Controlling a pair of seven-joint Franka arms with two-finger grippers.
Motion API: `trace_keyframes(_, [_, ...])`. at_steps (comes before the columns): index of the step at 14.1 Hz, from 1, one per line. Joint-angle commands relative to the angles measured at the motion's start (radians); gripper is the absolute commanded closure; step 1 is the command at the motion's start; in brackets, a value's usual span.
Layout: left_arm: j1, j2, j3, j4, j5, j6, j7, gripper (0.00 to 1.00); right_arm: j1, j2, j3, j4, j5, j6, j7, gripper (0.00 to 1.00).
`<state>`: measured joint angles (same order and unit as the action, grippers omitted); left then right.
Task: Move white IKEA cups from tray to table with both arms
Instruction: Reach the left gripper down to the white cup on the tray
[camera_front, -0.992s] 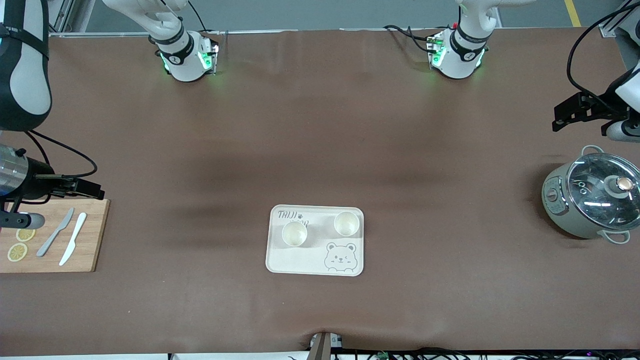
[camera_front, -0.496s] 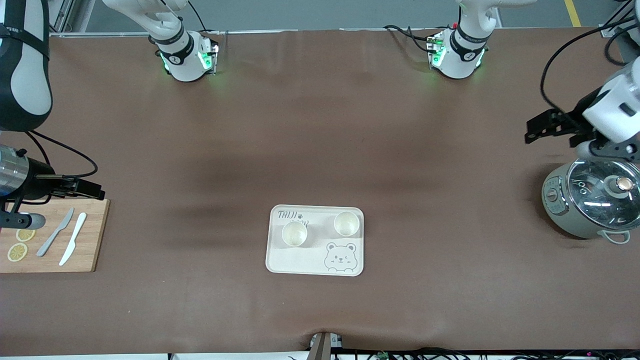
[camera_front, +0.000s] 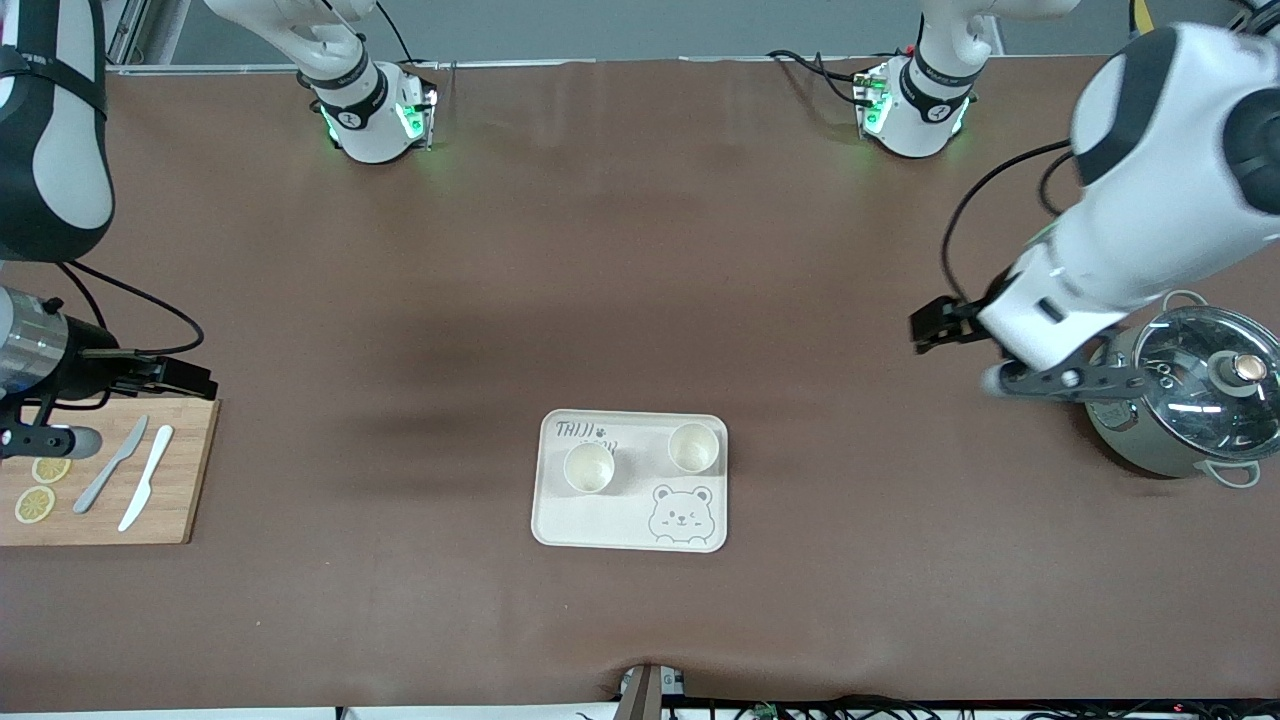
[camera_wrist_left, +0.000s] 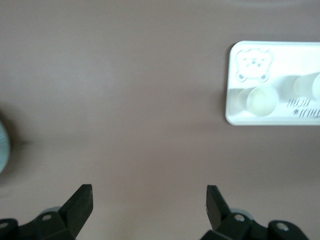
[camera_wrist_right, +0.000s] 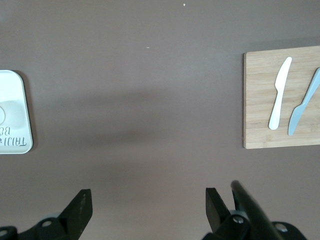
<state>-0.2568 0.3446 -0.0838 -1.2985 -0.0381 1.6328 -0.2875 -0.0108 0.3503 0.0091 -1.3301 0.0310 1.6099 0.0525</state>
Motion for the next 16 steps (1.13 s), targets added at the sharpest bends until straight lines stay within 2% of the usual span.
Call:
trace_keyframes(1, [-0.087, 0.082, 0.019, 0.053, -0.003, 0.051, -0.074, 0.00, 0.011, -0.001, 0.002, 0.005, -0.005, -0.005, 0.018, 0.00])
trace_keyframes(6, [-0.183, 0.226, 0.018, 0.065, -0.003, 0.203, -0.139, 0.00, 0.038, -0.002, 0.003, 0.006, -0.010, 0.001, 0.018, 0.00])
trace_keyframes(8, [-0.216, 0.292, 0.024, 0.067, -0.002, 0.283, -0.174, 0.00, 0.084, -0.004, 0.003, 0.006, -0.013, 0.004, 0.038, 0.00])
trace_keyframes(12, [-0.330, 0.410, 0.145, 0.067, -0.002, 0.442, -0.179, 0.00, 0.107, -0.002, 0.005, 0.011, -0.005, 0.061, 0.127, 0.00])
trace_keyframes(16, [-0.334, 0.476, 0.147, 0.064, -0.003, 0.487, -0.160, 0.00, 0.146, 0.027, 0.006, 0.014, 0.001, 0.142, 0.220, 0.00])
